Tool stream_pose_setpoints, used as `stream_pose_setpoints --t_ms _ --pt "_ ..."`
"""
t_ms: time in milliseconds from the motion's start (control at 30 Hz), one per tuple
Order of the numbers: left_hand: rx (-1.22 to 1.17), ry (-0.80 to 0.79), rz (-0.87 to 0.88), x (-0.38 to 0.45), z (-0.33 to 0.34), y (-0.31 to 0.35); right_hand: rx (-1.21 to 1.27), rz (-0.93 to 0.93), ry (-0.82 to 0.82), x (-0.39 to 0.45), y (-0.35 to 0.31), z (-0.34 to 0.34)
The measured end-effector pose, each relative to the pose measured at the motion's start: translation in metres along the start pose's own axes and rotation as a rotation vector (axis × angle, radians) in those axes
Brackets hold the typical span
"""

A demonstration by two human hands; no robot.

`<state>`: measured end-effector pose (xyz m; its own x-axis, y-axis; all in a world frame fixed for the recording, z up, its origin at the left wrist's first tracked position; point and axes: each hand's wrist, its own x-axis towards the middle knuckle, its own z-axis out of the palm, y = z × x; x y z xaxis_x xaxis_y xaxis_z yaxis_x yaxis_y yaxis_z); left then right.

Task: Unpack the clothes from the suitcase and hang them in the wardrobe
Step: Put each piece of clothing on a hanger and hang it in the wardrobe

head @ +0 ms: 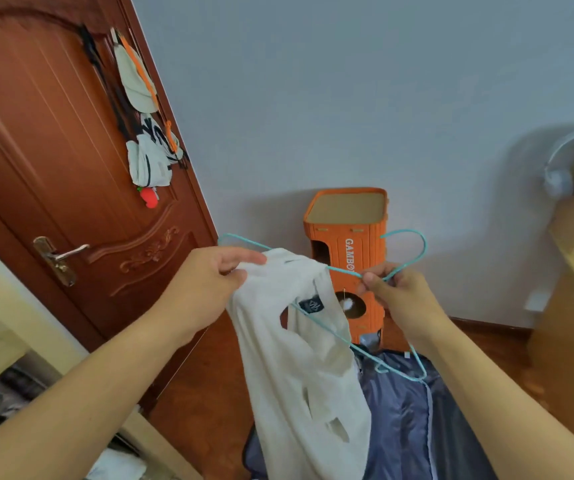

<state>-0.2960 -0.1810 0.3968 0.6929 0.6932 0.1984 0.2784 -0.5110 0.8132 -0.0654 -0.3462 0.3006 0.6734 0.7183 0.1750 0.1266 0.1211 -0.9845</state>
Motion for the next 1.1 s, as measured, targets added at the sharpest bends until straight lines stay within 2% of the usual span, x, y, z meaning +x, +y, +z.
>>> stream_pose_setpoints --t_ms 67,133,267,333,400,500,600,633,700,733,767,833,900,933,967,1000,1033,1067,1100 --pt "-0.048 0.089 -0.063 -0.003 -0.001 -0.006 -0.053 -0.033 -0.036 -0.001 -0.006 -0.012" --pt "-0.152 0.107 -0.128 -0.005 -0.001 -0.008 -0.154 -0.051 -0.071 -0.004 -0.016 -0.020" --pt "-0.467 0.017 -0.218 -0.011 0.009 -0.002 -0.258 -0.044 -0.141 -0.008 -0.024 -0.024" --pt "-0.552 -0.021 -0.222 -0.010 0.013 0.002 -0.249 -0.049 -0.087 -0.010 -0.021 -0.022" --pt "-0.422 -0.054 -0.156 -0.008 0.014 0.009 -0.161 -0.050 0.001 -0.012 -0.019 -0.023" --pt "-0.117 0.001 -0.053 0.001 0.010 0.016 -0.149 -0.049 0.009 -0.010 -0.016 -0.024" --pt "0.315 0.058 0.036 0.006 0.000 0.016 -0.138 -0.067 0.055 -0.006 -0.018 -0.026" --pt "0.559 0.121 0.142 0.007 -0.003 0.020 -0.141 -0.077 0.065 -0.003 -0.019 -0.027" --pt "0.950 0.246 0.506 0.010 -0.001 0.029 -0.185 -0.110 0.045 0.003 -0.025 -0.027" --pt "1.016 0.211 0.628 0.014 0.005 0.036 -0.213 -0.135 0.022 0.006 -0.032 -0.025" --pt "1.042 0.120 0.674 0.020 0.012 0.044 -0.231 -0.158 0.003 0.011 -0.039 -0.024" --pt "1.087 -0.017 0.640 0.032 0.026 0.053 -0.243 -0.214 -0.029 0.020 -0.058 -0.023" --pt "1.091 0.014 0.726 0.043 0.032 0.050 -0.273 -0.276 -0.002 0.033 -0.076 -0.023" --pt "1.101 0.056 0.748 0.045 0.031 0.051 -0.324 -0.326 0.097 0.037 -0.080 -0.022" --pt "1.109 0.095 0.721 0.046 0.027 0.054 -0.394 -0.399 0.278 0.039 -0.076 -0.021" --pt "1.124 0.121 0.659 0.049 0.023 0.055 -0.442 -0.497 0.473 0.034 -0.069 -0.018" --pt "1.115 0.132 0.610 0.051 0.019 0.055 -0.484 -0.613 0.588 0.025 -0.057 -0.011" --pt "1.072 0.127 0.561 0.052 0.015 0.054 -0.530 -0.701 0.559 0.012 -0.038 -0.001" --pt "1.042 0.123 0.531 0.053 0.011 0.051 -0.585 -0.734 0.403 0.001 -0.019 0.011"
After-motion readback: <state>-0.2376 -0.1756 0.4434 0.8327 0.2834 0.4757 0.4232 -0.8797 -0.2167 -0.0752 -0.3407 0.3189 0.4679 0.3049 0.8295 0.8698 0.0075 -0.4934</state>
